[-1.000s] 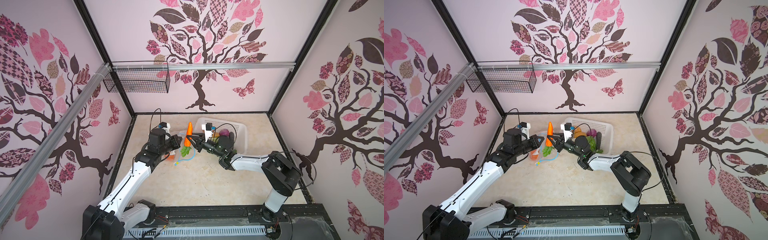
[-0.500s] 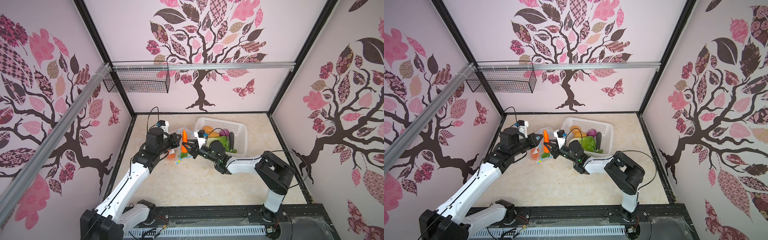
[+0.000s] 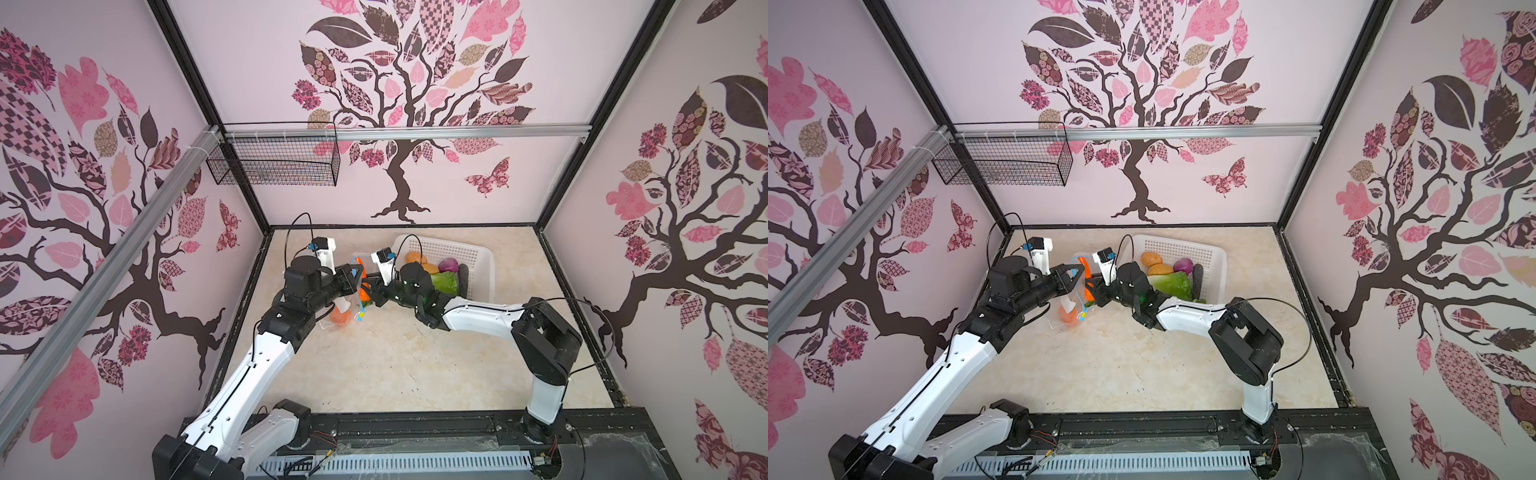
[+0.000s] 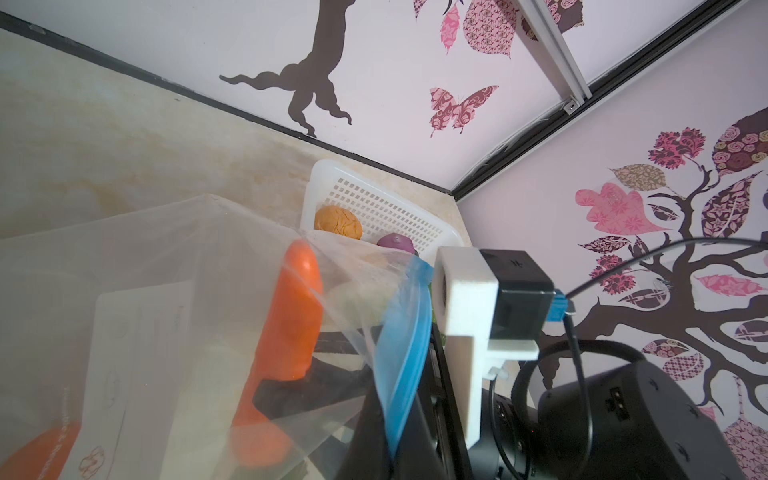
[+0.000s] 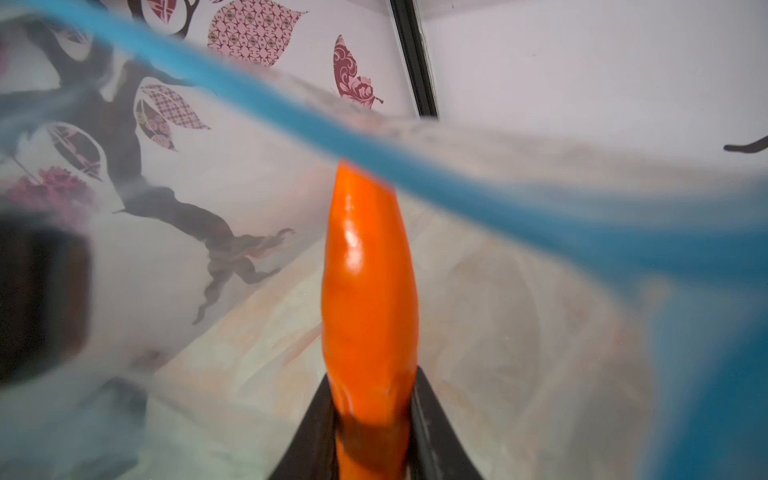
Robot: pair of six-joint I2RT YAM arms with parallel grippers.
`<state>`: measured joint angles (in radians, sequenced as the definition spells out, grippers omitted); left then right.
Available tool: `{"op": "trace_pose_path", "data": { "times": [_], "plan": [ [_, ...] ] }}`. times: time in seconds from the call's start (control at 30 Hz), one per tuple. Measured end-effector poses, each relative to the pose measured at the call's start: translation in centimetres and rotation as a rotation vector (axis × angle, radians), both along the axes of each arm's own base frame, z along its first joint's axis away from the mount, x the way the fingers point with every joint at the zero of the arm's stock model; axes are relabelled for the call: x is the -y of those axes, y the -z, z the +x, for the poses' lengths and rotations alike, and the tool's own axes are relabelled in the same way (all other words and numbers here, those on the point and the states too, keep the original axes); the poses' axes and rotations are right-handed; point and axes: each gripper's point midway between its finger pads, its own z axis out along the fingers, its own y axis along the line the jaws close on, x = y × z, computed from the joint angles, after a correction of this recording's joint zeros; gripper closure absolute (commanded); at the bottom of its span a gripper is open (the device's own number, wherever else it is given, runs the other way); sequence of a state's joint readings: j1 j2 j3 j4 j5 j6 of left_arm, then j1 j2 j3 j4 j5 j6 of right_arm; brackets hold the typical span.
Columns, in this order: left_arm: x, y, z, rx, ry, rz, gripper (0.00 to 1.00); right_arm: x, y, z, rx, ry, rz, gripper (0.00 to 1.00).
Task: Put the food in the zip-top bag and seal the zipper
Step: 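Lift the carrot and lower it into the bag held by the left gripper, then release the carrot in the bag and withdraw the right gripper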
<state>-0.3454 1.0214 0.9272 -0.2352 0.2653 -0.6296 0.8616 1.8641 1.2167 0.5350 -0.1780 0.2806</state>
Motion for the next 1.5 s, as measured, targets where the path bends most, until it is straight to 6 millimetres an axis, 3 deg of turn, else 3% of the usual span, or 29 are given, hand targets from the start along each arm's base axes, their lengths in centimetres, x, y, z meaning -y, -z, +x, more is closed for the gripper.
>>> {"op": "trace_pose_path", "data": {
  "times": [0.13, 0.43, 0.53, 0.63, 0.8, 0.93, 1.1, 1.5],
  "plan": [
    [-0.4, 0.7, 0.4, -0.007, -0.022, 0.033, 1.0, -0.2, 1.3, 0.1, -0.044, -0.008, -0.059, 0.52],
    [-1.3, 4.9, 1.9, -0.113, -0.051, 0.152, 1.0, 0.7, 3.9, -1.8, -0.112, -0.057, -0.137, 0.34],
    [-1.4, 4.7, 2.1, -0.099, -0.047, 0.181, 1.0, 1.7, 2.6, -2.6, -0.11, -0.068, -0.124, 0.33],
    [-1.6, 4.4, 2.2, -0.082, -0.049, 0.193, 1.0, 2.7, 0.1, -3.1, -0.088, -0.076, -0.086, 0.33],
    [-3.6, 4.5, 2.9, -0.064, -0.093, 0.156, 1.0, 5.1, -3.8, -2.1, -0.059, -0.039, -0.023, 0.32],
    [-4.4, 4.5, 3.2, -0.066, -0.106, 0.142, 1.0, 8.1, -4.7, -0.3, -0.073, 0.036, -0.016, 0.31],
    [-3.8, 4.1, 3.1, -0.051, -0.075, 0.124, 1.0, 12.6, -3.3, 2.5, -0.116, 0.204, -0.094, 0.28],
    [-2.3, 5.3, 3.2, -0.088, 0.014, 0.098, 1.0, 27.2, 0.7, 7.8, -0.203, 0.66, -0.272, 0.26]
  ]
}}
